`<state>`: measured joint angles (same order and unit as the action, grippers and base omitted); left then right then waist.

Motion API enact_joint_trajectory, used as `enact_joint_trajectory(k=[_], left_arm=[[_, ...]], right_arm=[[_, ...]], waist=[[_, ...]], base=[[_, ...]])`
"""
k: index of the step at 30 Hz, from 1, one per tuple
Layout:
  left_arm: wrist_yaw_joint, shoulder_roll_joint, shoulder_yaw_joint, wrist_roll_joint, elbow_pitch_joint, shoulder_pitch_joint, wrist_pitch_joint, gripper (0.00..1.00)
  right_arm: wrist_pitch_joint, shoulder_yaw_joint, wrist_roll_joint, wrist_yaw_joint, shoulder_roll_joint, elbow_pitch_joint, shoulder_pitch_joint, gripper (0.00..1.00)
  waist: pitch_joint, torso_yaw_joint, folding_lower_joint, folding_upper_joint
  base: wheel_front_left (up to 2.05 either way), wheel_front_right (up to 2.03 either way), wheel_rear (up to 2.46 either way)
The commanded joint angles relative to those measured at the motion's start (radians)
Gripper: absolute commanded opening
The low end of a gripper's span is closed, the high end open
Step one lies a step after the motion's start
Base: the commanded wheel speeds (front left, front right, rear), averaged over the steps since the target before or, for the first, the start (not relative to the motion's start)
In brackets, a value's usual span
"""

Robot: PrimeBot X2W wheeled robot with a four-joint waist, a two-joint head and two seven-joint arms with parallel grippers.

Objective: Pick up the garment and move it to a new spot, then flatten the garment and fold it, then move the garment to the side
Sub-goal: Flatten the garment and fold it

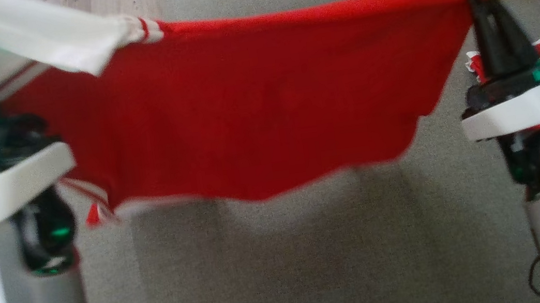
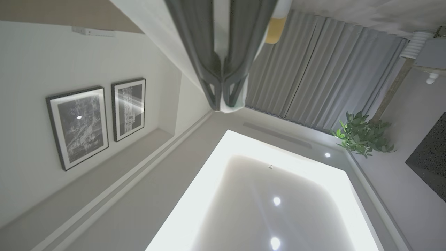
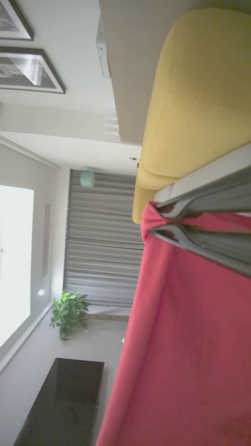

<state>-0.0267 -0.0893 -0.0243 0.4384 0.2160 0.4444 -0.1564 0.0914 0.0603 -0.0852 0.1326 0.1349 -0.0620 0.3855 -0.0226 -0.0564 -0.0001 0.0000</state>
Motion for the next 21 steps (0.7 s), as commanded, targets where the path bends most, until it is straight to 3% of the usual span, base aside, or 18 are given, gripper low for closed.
enact_joint_trajectory(k=[1,7,10,12,16,21], left_arm=[[0.002,-0.037,-0.049,0.018,0.059,0.059,0.018,0.0],[0.002,-0.122,-0.119,0.078,0.162,0.11,0.133,0.0],[-0.002,-0.135,-0.119,0.15,0.124,0.189,0.208,0.0],[-0.019,-0.183,-0.11,0.142,0.068,0.275,0.24,0.0],[-0.05,-0.26,-0.064,0.086,-0.135,0.491,0.241,0.0],[-0.07,-0.314,-0.003,0.002,-0.477,0.786,0.162,0.0]], right_arm=[[-0.012,0.012,-0.009,-0.002,0.012,0.063,0.035,0.0],[-0.089,-0.027,-0.026,-0.002,0.035,0.249,0.018,0.0],[-0.131,-0.038,-0.019,-0.002,0.055,0.282,0.049,0.0],[-0.149,-0.031,-0.05,-0.002,0.053,0.269,0.109,0.0],[-0.181,0.012,-0.087,-0.002,0.087,0.139,0.309,0.0],[-0.138,0.102,-0.059,-0.002,0.134,-0.169,0.648,0.0]], waist=[[0.005,-0.001,0.0001,0.0],[0.066,-0.014,0.0001,0.0],[0.138,-0.012,0.0001,0.0],[0.203,-0.017,0.0001,0.0],[0.337,-0.024,0.0001,0.0],[0.439,-0.024,0.0001,0.0]], base=[[0.0,0.0,0.0],[0.0,0.0,0.0],[0.0,0.0,0.0],[0.0,0.0,0.0],[0.0,0.0,0.0],[0.0,0.0,0.0]])
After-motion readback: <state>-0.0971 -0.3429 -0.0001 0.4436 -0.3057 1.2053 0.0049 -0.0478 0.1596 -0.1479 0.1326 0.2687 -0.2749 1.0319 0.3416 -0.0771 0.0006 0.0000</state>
